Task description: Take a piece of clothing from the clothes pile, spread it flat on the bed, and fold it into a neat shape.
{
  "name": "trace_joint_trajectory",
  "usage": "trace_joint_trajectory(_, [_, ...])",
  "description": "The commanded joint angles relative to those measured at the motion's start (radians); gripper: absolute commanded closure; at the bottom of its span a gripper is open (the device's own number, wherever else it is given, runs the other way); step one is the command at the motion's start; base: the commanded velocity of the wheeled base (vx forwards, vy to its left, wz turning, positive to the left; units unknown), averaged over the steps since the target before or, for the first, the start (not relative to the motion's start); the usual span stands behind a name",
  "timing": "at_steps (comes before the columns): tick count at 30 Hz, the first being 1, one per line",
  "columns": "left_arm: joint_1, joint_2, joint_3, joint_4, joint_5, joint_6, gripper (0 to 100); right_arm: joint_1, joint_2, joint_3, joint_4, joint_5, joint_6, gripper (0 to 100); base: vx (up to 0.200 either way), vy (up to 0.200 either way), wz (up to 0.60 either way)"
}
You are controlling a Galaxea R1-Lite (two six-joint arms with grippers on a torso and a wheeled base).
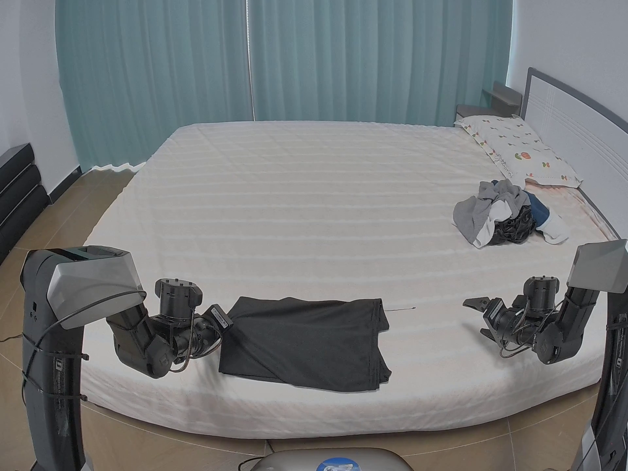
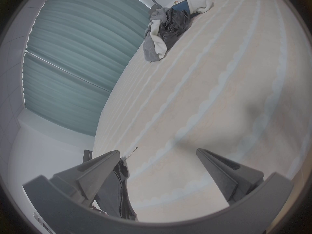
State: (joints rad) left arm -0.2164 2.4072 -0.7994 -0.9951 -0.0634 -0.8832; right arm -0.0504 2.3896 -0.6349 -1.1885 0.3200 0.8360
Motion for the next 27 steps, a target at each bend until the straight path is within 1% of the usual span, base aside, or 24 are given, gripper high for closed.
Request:
trace_joint_trajectory(1, [0.000, 0.000, 0.000, 0.000, -0.001, 0.000, 100, 0.000, -0.001, 0.001, 0.000, 0.001, 0.000, 0, 0.000, 0.200, 0.00])
trace_joint_trajectory(17, [0.000, -0.014, 0.020, 0.003, -0.001, -0.002, 100, 0.000, 0.000, 0.001, -0.002, 0.001, 0.000, 0, 0.000, 0.200, 0.00])
trace_joint_trajectory(27, [-0.001, -0.016, 0.028, 0.003, -0.001, -0.002, 100, 0.000, 0.000, 0.004, -0.005, 0.001, 0.000, 0, 0.000, 0.000, 0.00])
